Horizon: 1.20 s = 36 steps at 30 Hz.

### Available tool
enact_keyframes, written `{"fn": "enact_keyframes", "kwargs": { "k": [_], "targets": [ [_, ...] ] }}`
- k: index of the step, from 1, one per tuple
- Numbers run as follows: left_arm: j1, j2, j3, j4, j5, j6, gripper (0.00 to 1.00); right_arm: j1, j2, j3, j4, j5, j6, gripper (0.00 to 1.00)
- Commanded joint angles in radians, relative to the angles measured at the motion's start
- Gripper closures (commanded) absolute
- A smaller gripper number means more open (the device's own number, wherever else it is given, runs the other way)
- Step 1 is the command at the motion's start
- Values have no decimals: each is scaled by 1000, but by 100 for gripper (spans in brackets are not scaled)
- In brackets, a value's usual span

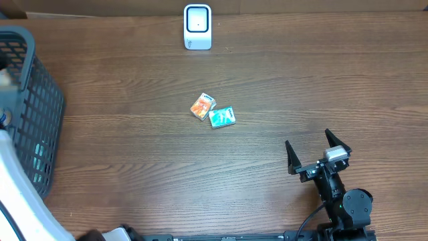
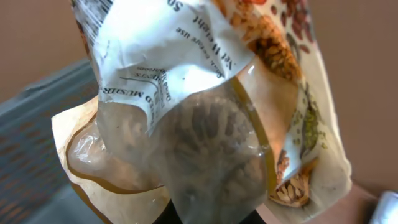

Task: Scan the item barcode
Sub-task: 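Reach the left gripper into the basket and grasp the bagged bread, then carry the bagged bread out and drop it left of the packs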

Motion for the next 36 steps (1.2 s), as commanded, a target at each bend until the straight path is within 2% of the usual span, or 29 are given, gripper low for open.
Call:
{"fn": "enact_keyframes", "kwargs": {
  "k": [1,10,15,20,26,31,36],
  "targets": [
    [-141,-83,31,-52,27,-45,96,5,-8,-10,4,9,-1,0],
    [-462,-45,19,-350,28,-249,96,5,-8,-10,4,9,-1,0],
    [-570,29,-53,-462,26,-465,96,5,-8,-10,4,9,-1,0],
    [-657,145,-185,-436,27,-581,96,5,-8,-10,3,9,-1,0],
    [-724,322,-292,-348,36,-647,96,5,-8,-10,4,9,-1,0],
    [-727,486,-299,-273,160,-638,96,5,-8,-10,3,9,-1,0],
    [-727,570,-299,-265,181,-631,96,5,-8,-10,3,9,-1,0]
  ]
}}
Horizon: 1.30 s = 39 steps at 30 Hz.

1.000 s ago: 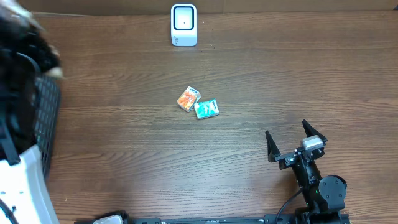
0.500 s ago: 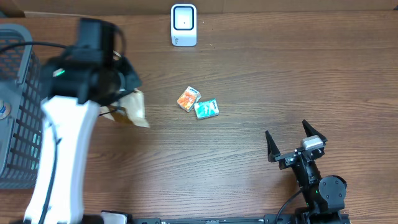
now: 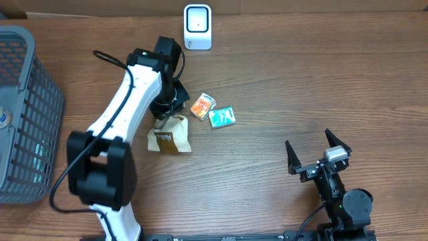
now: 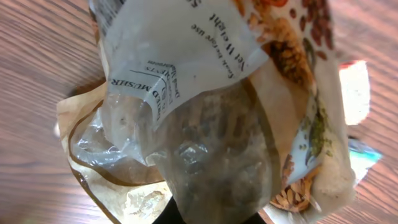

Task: Scan the item barcode
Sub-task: 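Carry the bagged bread out and drop it left of the packs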

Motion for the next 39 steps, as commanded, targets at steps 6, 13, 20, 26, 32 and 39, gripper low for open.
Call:
{"fn": "enact_keyframes", "kwargs": {
  "k": [6,13,20,26,32,39],
  "targets": [
    [0,66,4,-1,45,19,33,5,-8,-11,3,8,-2,0],
    [24,60,192,-101,73,143,43,5,-8,-11,3,8,-2,0],
    [81,35,621,-285,55,328,66,5,-8,-11,3,8,-2,0],
    [168,2,924,-375,-68,417,20,5,-8,-11,3,8,-2,0],
    [302,-14,1041,-384,-274,495,10,5,-8,-11,3,8,-2,0],
    [554,-14,1041,-384,-241,383,4,5,-8,-11,3,8,-2,0]
  ]
}}
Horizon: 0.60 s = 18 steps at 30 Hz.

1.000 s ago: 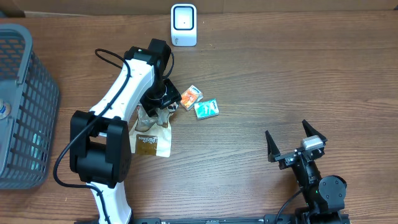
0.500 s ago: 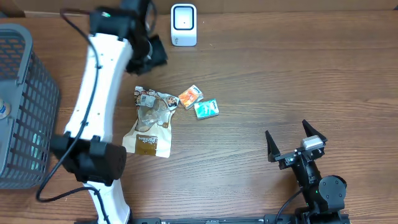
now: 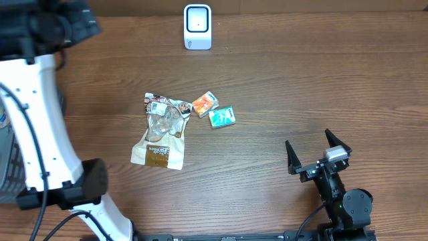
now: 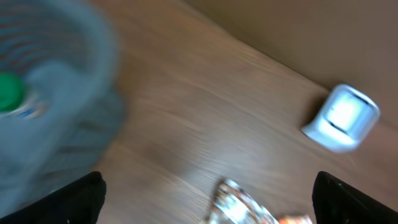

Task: Scan the item barcode
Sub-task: 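Carry the bagged bread out and drop it left of the packs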

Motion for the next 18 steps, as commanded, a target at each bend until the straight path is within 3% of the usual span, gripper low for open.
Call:
{"fn": "enact_keyframes", "kwargs": {
  "k": [1,8,11,18],
  "targets": [
    [147,-5,13,2,-14,-53,4,5,-8,-10,4,8,-1,0],
    [381,4,10,11,-49,-109,2,5,-8,-10,3,8,-1,0],
    [445,41,-14,10,-123,-80,0,5,-8,-10,4,8,-1,0],
    [558,164,-45,-41,-113,-13,2,5,-8,-10,3,8,-1,0]
  ]
}}
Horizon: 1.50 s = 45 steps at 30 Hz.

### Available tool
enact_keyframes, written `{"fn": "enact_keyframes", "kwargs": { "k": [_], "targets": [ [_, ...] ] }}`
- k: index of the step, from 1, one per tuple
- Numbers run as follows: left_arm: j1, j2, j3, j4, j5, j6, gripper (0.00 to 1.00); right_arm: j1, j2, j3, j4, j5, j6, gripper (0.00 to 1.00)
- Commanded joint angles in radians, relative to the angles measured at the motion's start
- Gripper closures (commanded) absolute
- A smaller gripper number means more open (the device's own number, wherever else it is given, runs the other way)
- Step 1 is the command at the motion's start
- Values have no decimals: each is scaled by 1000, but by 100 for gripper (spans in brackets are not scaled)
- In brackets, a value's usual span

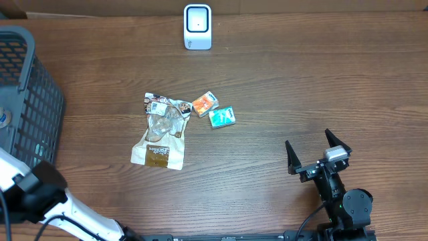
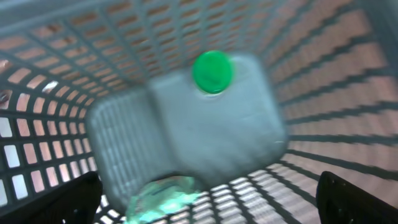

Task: Scan the item barcode
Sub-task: 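Carry the bagged bread out and drop it left of the packs, then reach the left gripper into the basket and grasp the green-capped jug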

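A white barcode scanner (image 1: 197, 27) stands at the table's far edge. A clear and brown mushroom bag (image 1: 162, 130) lies flat mid-table, with an orange packet (image 1: 203, 105) and a teal packet (image 1: 222, 116) to its right. My left gripper (image 2: 208, 200) is open and empty, looking down into the grey basket (image 2: 323, 74). Below it lie a grey container with a green cap (image 2: 212, 71) and a teal packet (image 2: 180, 193). In the overhead view only the left arm (image 1: 33, 194) shows, at the lower left. My right gripper (image 1: 319, 155) rests open at the near right.
The grey mesh basket (image 1: 40, 100) fills the table's left edge. The three items on the table lie close together, well in front of the scanner. The right arm's base sits at the near right edge.
The left arm was at the upper left, its camera seeing the basket rim, scanner and bag. Now it stands at the lower left with the open gripper over the basket's inside. The bag has stayed put.
My left gripper first held the mushroom bag by the basket, outside the overhead view. Then it held the bag down on the table left of the two small packets. Later the bag lay released and the gripper was open at the far left; now it is over the basket.
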Motion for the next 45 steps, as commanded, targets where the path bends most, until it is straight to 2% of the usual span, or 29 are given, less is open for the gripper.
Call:
{"fn": "enact_keyframes", "kwargs": {
  "k": [1,18,24,30,36,42,45],
  "targets": [
    [39,87,-16,-3,-24,84,2,5,-8,-11,3,9,-1,0],
    [68,224,-59,137,-72,203,1,5,-8,-11,3,9,-1,0],
    [50,227,-219,297,-74,295,1,5,-8,-11,3,9,-1,0],
    [40,227,-336,442,-74,338,2,5,-8,-11,3,9,-1,0],
    [40,227,-470,608,-26,511,0,5,-8,-11,3,9,-1,0],
    [40,227,-568,694,-111,530,0,5,-8,-11,3,9,-1,0],
    [40,227,-586,723,-154,500,0,5,-8,-11,3,9,-1,0]
  ]
}}
